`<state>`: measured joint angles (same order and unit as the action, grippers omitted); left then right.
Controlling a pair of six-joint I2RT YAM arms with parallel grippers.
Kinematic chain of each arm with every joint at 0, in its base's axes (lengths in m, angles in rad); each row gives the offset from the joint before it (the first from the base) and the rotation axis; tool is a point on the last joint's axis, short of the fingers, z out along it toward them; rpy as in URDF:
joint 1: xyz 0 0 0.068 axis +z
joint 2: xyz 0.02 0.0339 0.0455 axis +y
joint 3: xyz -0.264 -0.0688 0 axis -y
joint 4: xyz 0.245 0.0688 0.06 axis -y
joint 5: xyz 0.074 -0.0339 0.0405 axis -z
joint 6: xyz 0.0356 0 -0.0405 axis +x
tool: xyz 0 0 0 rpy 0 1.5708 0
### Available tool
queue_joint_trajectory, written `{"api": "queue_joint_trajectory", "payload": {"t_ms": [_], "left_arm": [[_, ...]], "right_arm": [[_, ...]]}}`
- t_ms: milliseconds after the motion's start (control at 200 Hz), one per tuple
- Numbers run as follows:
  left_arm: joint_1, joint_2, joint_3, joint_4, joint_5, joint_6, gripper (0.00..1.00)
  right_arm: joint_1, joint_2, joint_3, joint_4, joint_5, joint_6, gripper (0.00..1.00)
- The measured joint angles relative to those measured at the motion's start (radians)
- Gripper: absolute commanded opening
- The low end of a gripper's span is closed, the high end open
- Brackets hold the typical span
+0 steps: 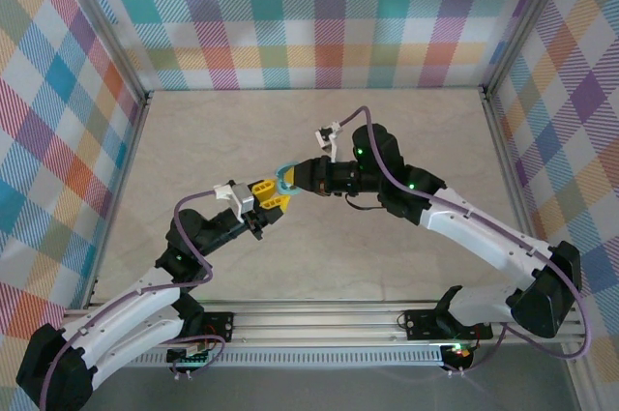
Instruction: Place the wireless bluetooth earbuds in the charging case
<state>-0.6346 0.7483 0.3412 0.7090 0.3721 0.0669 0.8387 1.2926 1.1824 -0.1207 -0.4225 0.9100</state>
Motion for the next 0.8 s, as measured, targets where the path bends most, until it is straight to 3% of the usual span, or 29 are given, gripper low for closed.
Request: {"api": "queue_joint_trajectory", "payload": {"t_ms": [600,800], "left_arm": [[0.0,-0.013,0.0,-0.003,-0.015,0.0,0.0],[0.0,-0.021,0.0,-0.023,-0.022,0.0,0.0]], "right_arm": [[0.024,0.029,0.034,-0.014,0.012,-0.014,0.17],[0.029,0.035,0.04,-0.018,0.014,-0.029,0.25]]}}
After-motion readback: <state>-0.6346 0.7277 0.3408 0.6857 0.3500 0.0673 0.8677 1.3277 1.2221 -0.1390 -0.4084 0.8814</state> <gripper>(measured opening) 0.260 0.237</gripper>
